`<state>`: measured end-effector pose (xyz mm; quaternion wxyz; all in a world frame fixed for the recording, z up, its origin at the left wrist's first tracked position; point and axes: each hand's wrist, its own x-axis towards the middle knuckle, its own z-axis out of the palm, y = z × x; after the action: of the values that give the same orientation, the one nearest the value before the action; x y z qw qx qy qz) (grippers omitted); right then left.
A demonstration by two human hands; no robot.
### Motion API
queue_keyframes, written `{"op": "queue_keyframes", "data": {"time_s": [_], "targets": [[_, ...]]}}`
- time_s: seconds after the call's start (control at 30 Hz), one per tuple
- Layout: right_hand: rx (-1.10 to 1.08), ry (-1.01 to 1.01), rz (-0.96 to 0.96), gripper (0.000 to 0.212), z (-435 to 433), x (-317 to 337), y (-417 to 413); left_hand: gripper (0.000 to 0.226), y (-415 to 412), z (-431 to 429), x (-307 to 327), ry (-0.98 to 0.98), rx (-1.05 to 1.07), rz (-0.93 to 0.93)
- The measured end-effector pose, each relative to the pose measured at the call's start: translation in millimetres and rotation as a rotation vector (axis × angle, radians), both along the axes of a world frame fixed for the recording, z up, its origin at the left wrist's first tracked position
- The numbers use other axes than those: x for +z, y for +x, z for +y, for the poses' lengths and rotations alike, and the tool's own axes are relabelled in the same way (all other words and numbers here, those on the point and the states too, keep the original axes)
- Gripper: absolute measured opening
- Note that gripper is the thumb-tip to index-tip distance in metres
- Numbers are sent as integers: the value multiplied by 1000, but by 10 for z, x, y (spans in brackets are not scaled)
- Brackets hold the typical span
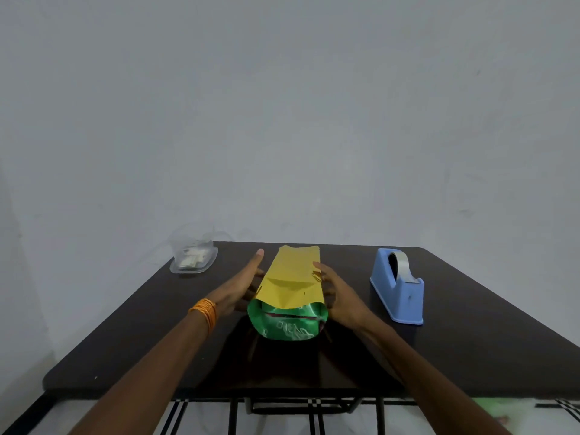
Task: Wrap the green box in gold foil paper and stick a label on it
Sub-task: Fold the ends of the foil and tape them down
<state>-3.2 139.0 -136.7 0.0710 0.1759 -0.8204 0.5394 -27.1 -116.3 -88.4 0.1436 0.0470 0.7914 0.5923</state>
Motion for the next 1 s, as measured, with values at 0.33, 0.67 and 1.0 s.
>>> {"op": "queue_keyframes", "data": {"time_s": [0.33,0.67,1.0], "targets": [[-216,40,158,67,73,716,134,72,-2,-40,511,442,12,83],[-262,-79,-16,73,142,948,57,68,-140,209,545,388,-97,270],[-240,-66,-47,80,119,959,-14,85,-291,377,528,162,-47,370]]}}
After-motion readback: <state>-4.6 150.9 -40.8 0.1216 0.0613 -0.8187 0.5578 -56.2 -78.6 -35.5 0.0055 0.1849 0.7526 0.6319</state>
